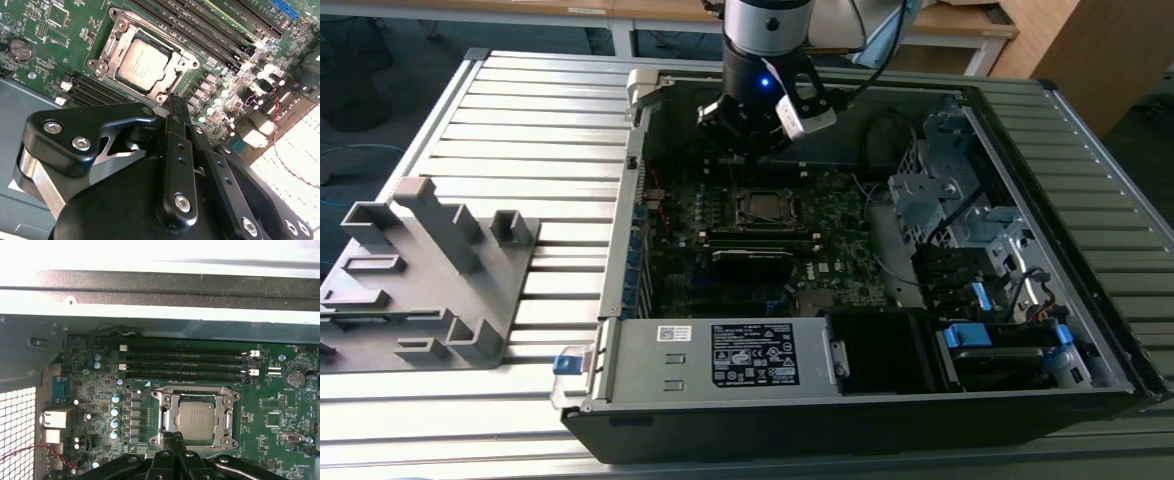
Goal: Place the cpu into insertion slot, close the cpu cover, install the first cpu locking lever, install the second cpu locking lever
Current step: 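Install the first cpu locking lever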
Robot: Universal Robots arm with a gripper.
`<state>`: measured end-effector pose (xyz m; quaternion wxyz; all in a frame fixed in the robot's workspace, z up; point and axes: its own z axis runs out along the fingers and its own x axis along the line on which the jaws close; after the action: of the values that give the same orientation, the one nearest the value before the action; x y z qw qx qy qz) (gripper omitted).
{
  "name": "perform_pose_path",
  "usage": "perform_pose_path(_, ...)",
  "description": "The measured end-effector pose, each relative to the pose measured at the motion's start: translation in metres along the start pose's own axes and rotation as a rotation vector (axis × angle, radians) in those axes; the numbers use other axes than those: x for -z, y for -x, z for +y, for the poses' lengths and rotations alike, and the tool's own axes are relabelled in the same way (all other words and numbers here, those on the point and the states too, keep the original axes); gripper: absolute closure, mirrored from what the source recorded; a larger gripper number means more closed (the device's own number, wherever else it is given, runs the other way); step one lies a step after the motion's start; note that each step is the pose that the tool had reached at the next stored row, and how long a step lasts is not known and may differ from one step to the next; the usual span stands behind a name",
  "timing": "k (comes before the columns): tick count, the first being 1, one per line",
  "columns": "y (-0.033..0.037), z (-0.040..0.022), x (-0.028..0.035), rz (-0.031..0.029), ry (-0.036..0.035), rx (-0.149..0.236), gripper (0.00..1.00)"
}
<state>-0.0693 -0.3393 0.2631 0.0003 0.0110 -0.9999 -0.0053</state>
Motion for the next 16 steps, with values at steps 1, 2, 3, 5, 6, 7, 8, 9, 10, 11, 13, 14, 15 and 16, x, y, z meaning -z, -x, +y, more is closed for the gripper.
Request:
perform_pose_path(1, 0.0000, 0.0000, 0.0000, -0.0001, 0.0002, 0.000, 0.89)
perform_pose_path(2, 0.0000, 0.0000, 0.0000, -0.0002, 0.0003, 0.000, 0.89)
perform_pose_path(3, 0.0000, 0.0000, 0.0001, -0.0001, 0.0002, 0.000, 0.89)
perform_pose_path(5, -0.0005, 0.0000, 0.0003, 0.0001, -0.0001, 0.000, 0.89)
perform_pose_path(6, -0.0015, 0.0000, 0.0003, 0.0001, -0.0001, 0.000, 0.89)
perform_pose_path(7, -0.0026, 0.0000, 0.0003, 0.0001, -0.0001, 0.000, 0.89)
perform_pose_path(8, -0.0041, 0.0001, 0.0003, 0.0001, -0.0001, 0.000, 0.89)
perform_pose_path(9, -0.0060, 0.0001, 0.0002, 0.0001, -0.0001, 0.000, 0.89)
perform_pose_path(10, -0.0081, 0.0002, 0.0002, -0.0001, 0.0000, 0.000, 0.89)
perform_pose_path(11, -0.0102, 0.0002, 0.0002, -0.0003, 0.0000, 0.000, 0.89)
perform_pose_path(13, -0.0153, 0.0003, 0.0002, -0.0006, 0.0000, 0.000, 0.89)
perform_pose_path(14, -0.0178, 0.0004, 0.0002, -0.0008, 0.0000, 0.000, 0.89)
perform_pose_path(15, -0.0202, 0.0004, 0.0002, -0.0010, 0.0000, 0.000, 0.89)
perform_pose_path(16, -0.0225, 0.0005, 0.0002, -0.0011, 0.0000, 0.000, 0.89)
